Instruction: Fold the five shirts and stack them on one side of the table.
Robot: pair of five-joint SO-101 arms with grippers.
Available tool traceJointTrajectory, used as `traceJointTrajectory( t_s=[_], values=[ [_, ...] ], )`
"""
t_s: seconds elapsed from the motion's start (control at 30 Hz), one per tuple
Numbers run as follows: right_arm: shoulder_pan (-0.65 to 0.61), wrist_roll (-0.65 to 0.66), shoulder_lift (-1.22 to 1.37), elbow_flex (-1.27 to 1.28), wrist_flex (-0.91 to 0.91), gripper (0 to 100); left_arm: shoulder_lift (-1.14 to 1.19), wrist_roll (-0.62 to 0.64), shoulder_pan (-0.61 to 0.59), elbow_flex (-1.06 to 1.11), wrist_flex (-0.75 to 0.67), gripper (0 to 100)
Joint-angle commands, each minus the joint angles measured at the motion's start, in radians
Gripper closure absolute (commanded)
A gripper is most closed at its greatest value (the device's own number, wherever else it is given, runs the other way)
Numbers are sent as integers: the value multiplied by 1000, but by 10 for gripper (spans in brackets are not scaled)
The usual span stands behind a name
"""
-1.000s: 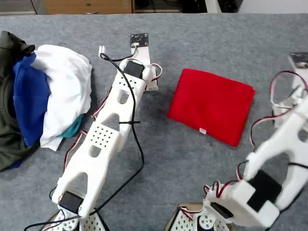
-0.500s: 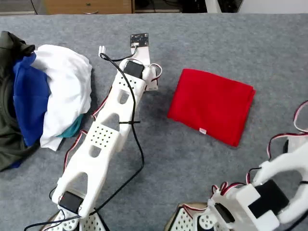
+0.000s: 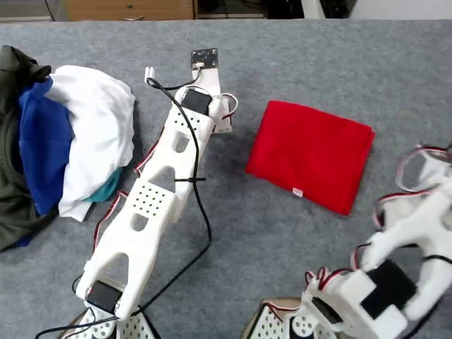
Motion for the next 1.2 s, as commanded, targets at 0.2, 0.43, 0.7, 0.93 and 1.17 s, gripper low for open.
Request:
traceJointTrajectory(
  t_s=[0.2,0.43,0.7,0.93,1.17],
  values=[
    [-259,-430,-384,355,-324,994,-18,-8,14,-43,-18,981],
    [-288,-591,-348,320,-347,741,-18,-8,12,-43,-18,981],
    [-390,-715,-18,154,-390,737,-18,-8,15,-43,-18,981],
    [-426,-799,229,-12,-474,737,-18,-8,15,-43,-18,981],
    [-427,-801,343,-122,-523,737,-18,-8,17,-43,-20,981]
  ],
)
